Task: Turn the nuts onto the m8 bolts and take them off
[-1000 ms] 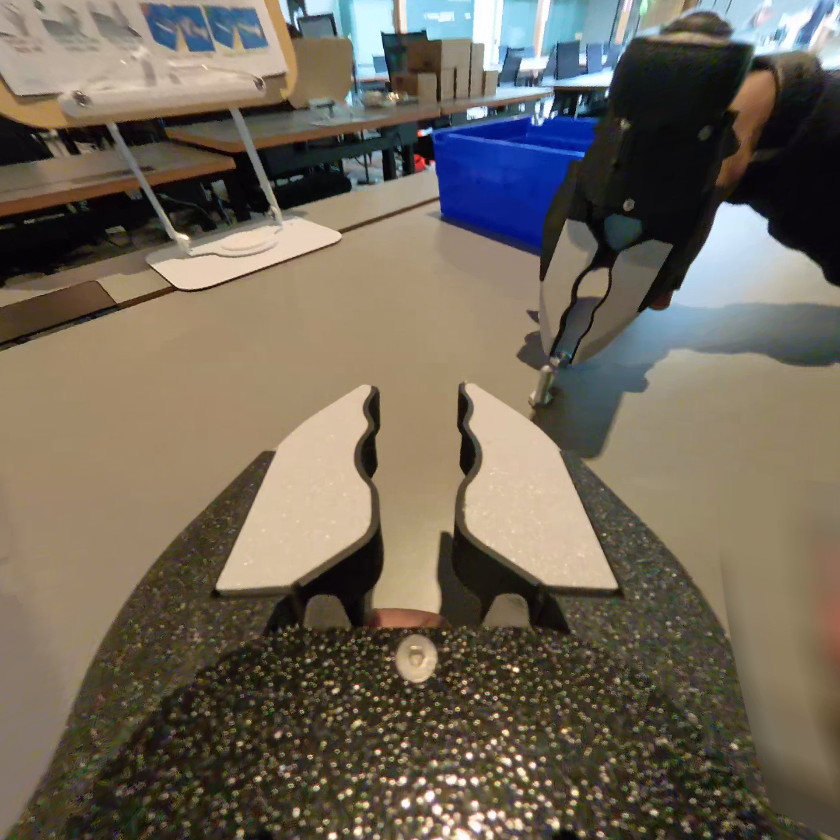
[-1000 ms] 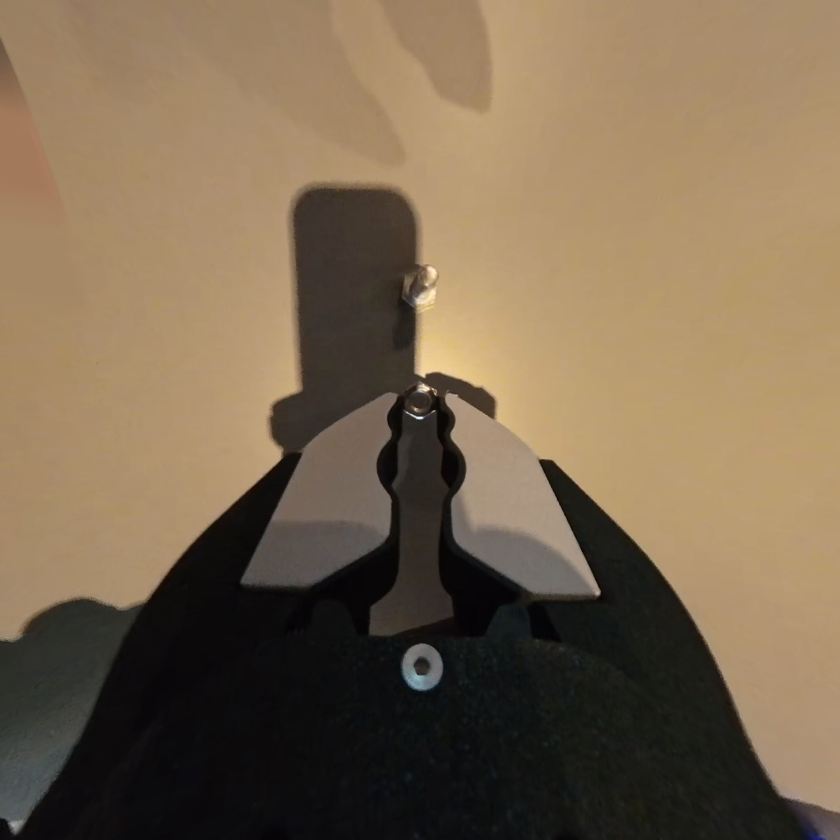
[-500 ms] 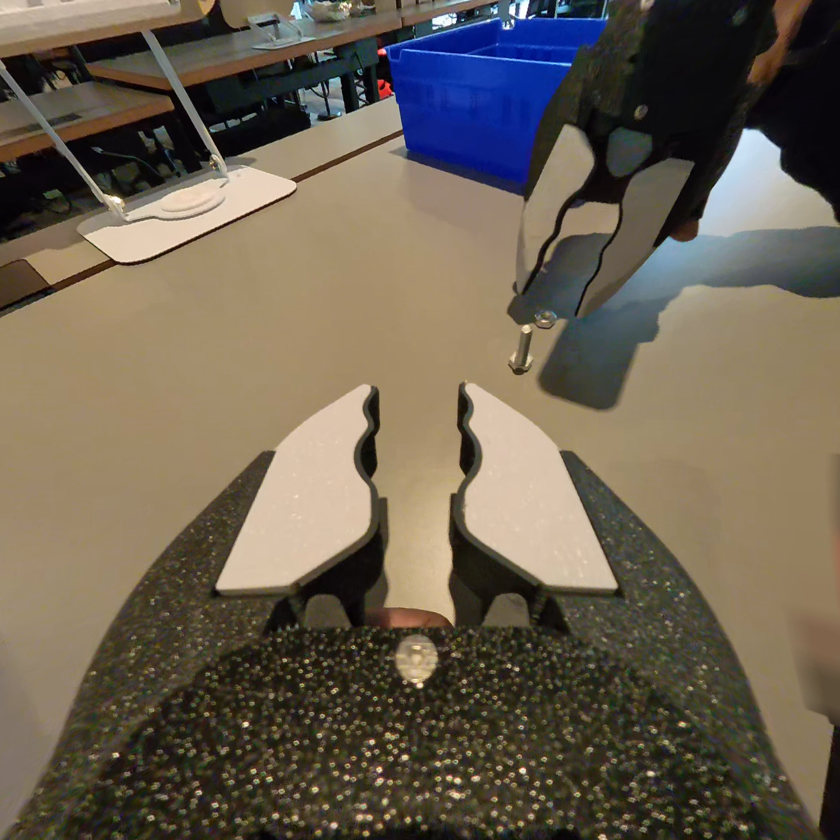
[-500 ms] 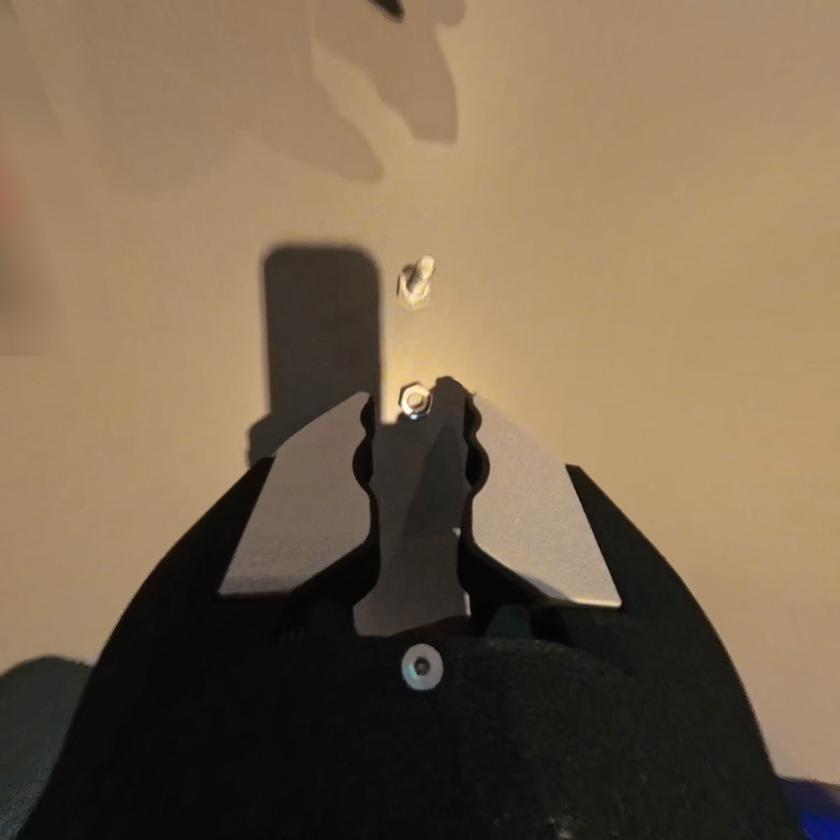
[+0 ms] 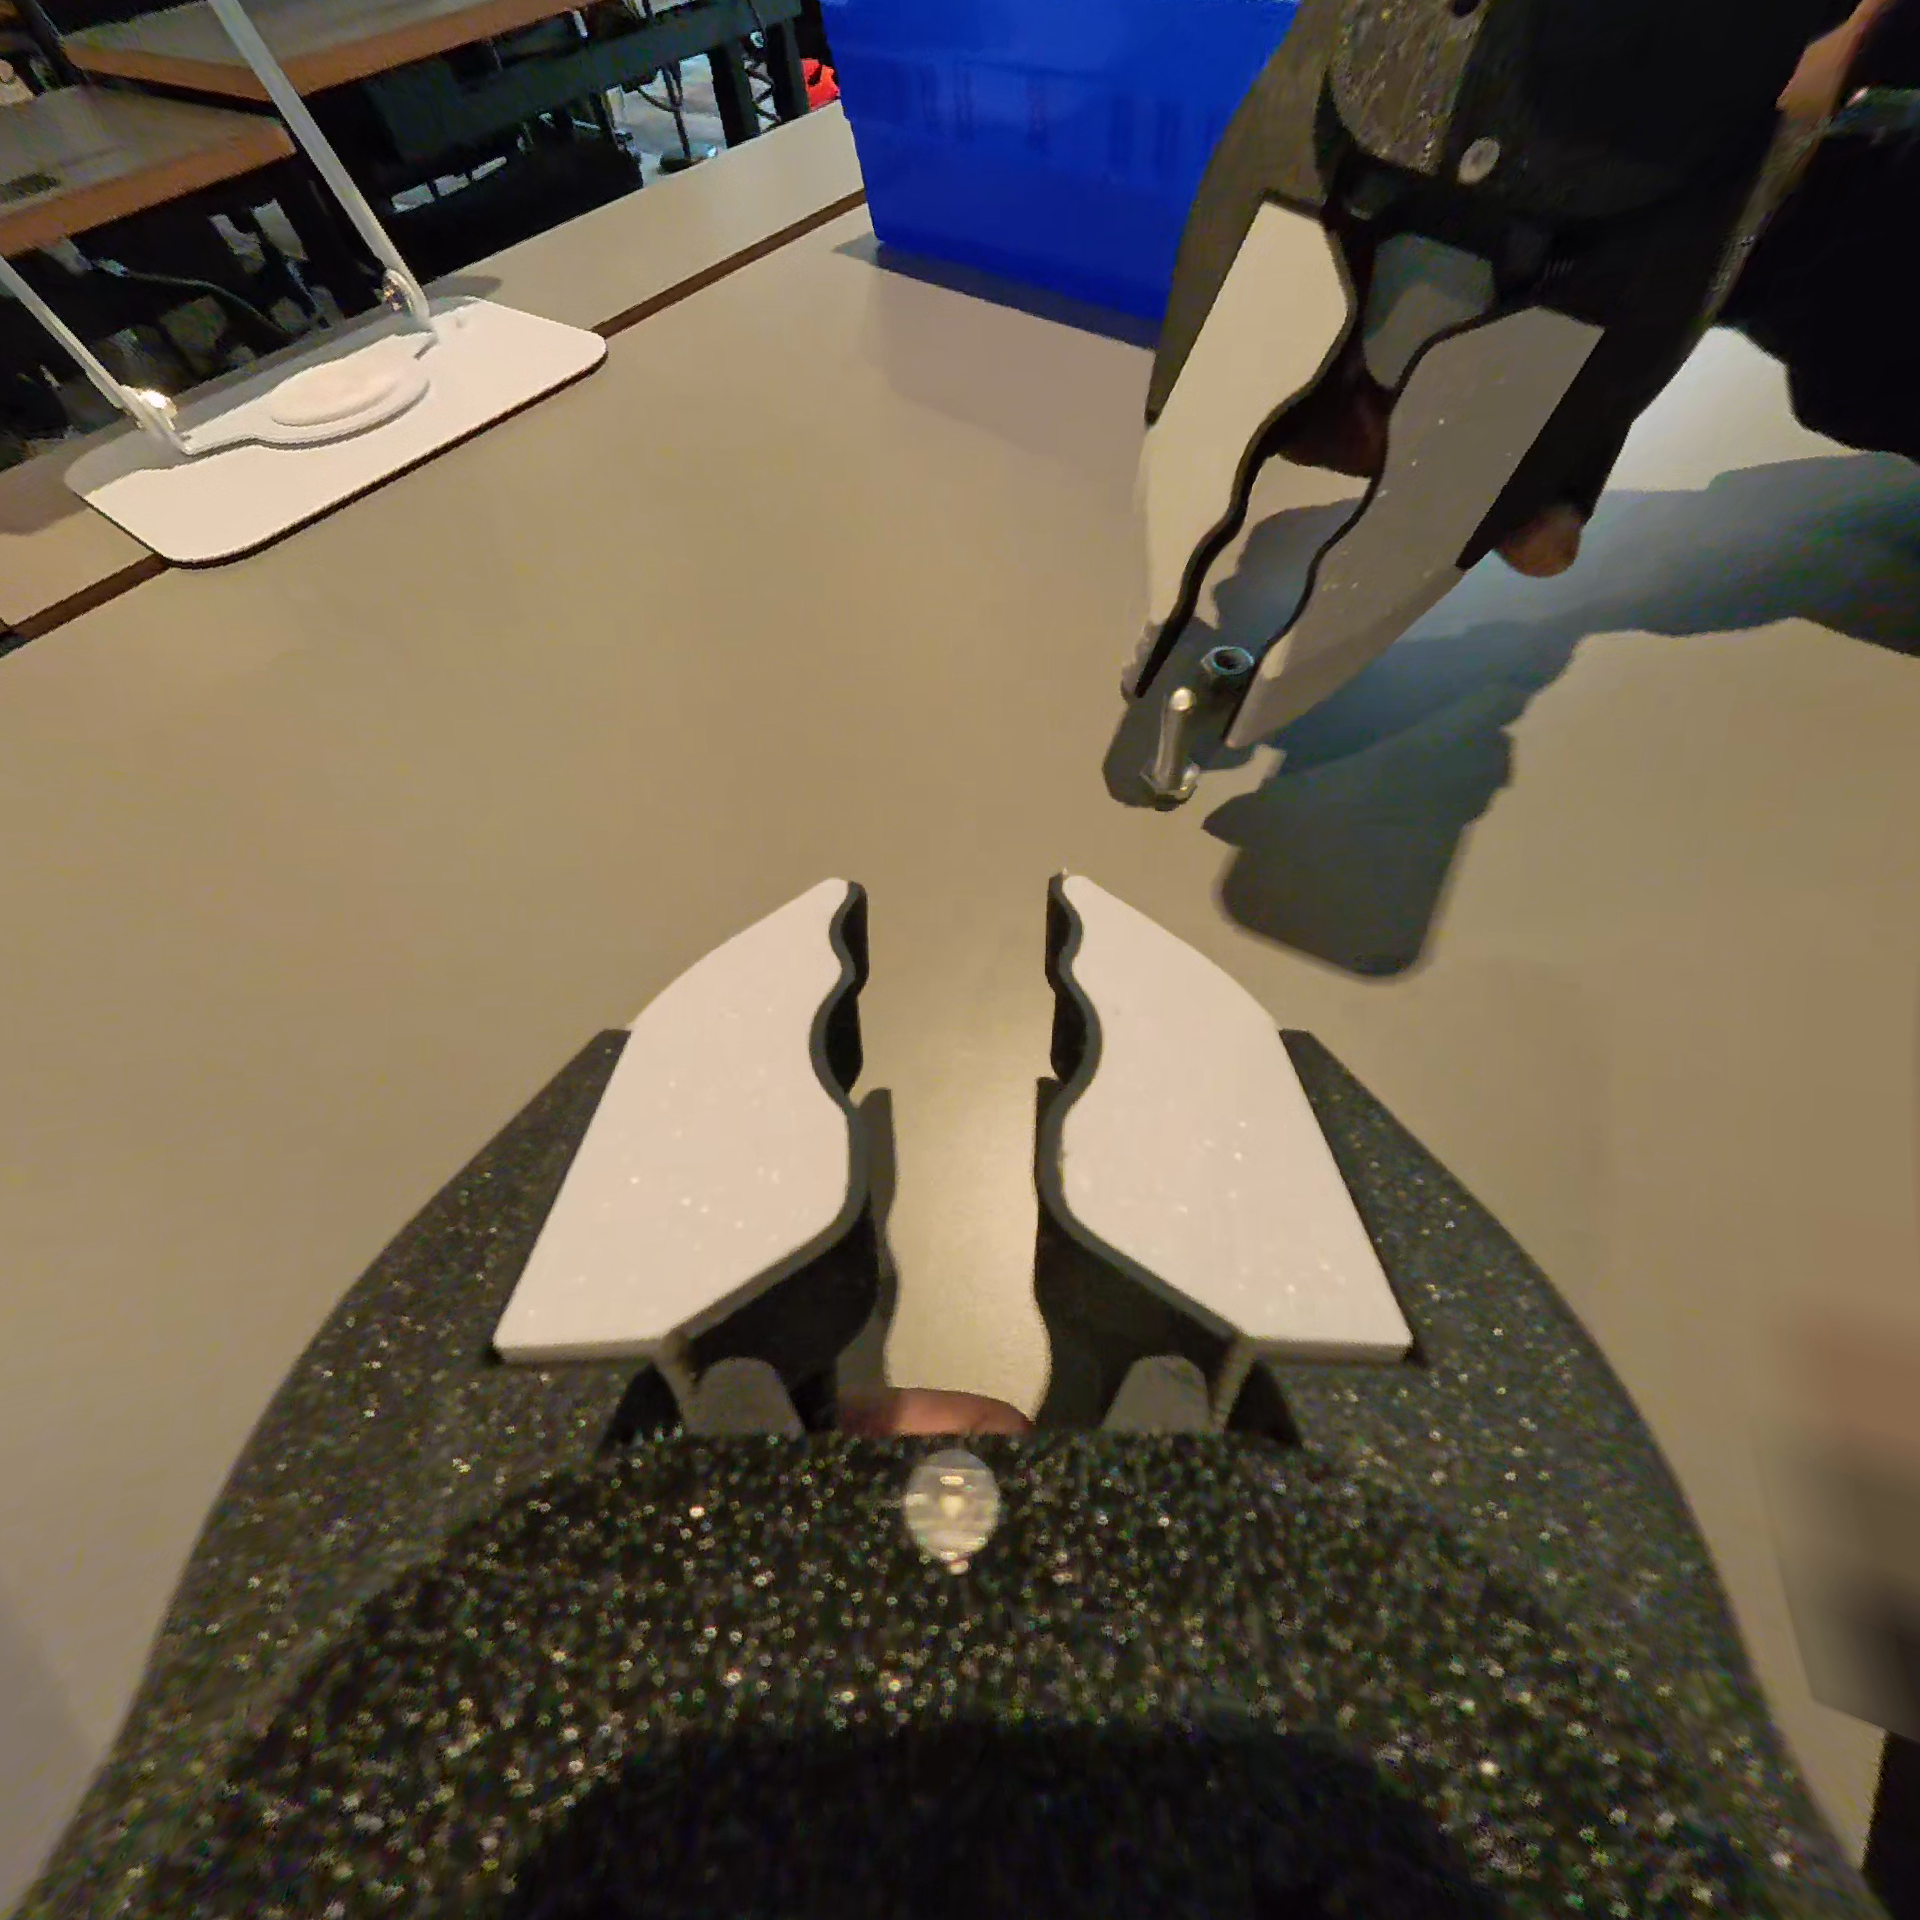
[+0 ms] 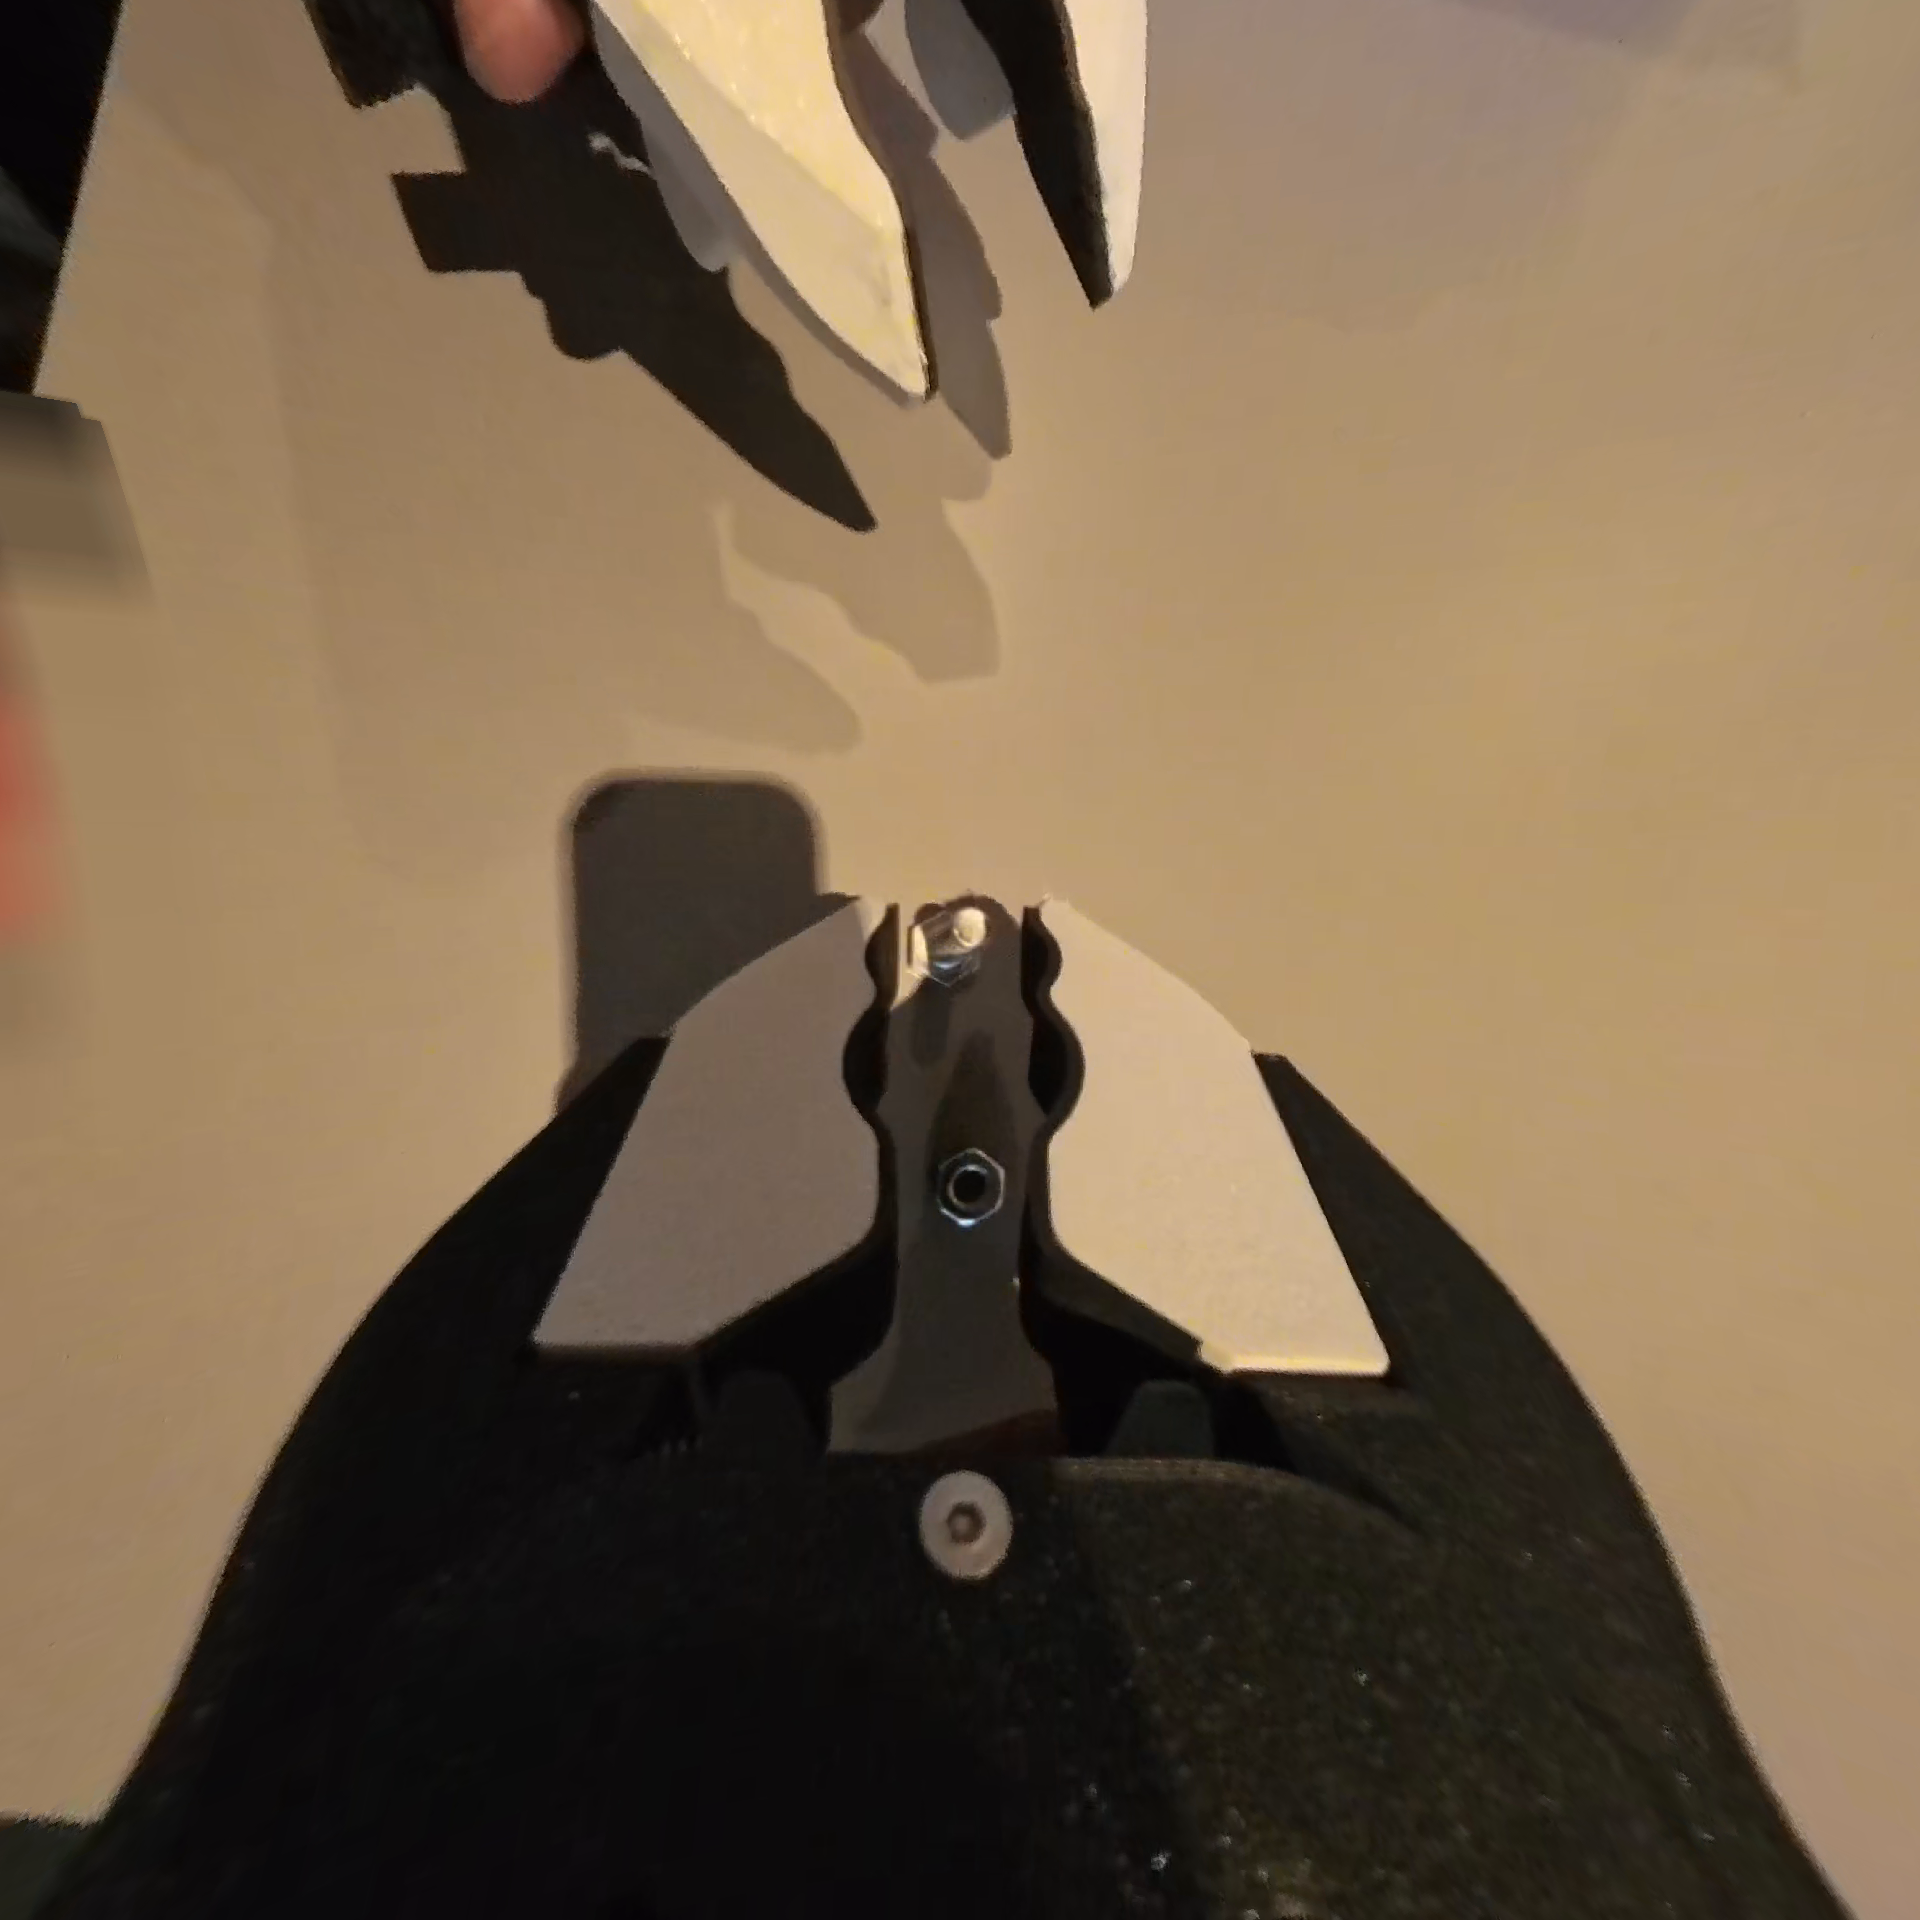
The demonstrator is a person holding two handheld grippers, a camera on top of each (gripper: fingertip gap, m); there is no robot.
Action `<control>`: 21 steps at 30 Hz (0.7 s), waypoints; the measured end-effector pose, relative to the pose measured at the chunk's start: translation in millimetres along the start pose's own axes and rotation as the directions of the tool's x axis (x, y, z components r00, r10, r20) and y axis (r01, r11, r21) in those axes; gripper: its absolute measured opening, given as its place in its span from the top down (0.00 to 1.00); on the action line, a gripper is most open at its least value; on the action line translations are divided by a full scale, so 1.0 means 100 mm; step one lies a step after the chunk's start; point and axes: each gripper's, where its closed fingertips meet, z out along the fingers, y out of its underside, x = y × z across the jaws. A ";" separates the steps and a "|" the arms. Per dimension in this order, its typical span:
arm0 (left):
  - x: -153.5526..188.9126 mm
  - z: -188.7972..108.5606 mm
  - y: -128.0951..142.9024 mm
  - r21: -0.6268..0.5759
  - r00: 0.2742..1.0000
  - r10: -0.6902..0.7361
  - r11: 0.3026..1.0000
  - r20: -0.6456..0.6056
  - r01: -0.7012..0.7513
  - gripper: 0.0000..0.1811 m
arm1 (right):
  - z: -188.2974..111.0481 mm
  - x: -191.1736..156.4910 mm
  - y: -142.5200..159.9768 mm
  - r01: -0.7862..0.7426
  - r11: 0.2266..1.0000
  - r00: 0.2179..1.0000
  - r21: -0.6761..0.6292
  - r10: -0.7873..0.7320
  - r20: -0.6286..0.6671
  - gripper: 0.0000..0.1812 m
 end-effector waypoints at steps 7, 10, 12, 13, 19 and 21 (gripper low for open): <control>0.04 0.03 0.03 -0.028 1.000 0.020 0.999 -0.018 -0.020 0.82 | 0.08 0.01 0.05 -0.021 1.000 1.000 -0.016 0.021 0.002 0.95; 0.07 0.04 0.05 -0.044 0.999 0.031 0.998 -0.028 -0.032 0.82 | 0.08 0.00 0.03 -0.022 1.000 1.000 0.003 0.022 0.003 0.96; 0.09 0.05 0.05 -0.048 0.998 0.036 0.998 -0.042 -0.038 0.81 | 0.06 -0.01 0.00 -0.024 0.999 1.000 0.031 0.025 -0.005 0.96; 0.11 0.05 0.05 -0.047 0.998 0.034 0.998 -0.057 -0.036 0.81 | 0.04 -0.01 -0.04 -0.031 0.998 0.999 0.058 0.032 -0.013 0.96; 0.30 -0.15 -0.78 0.210 0.912 -0.145 0.948 -0.384 0.239 0.79 | -0.40 0.03 -0.50 -0.070 0.916 0.991 0.395 0.110 -0.080 0.96; 0.12 -0.29 -1.31 0.370 0.858 -0.201 0.838 -0.472 0.400 0.79 | -0.62 0.03 -0.69 -0.075 0.841 0.986 0.535 0.143 -0.087 0.96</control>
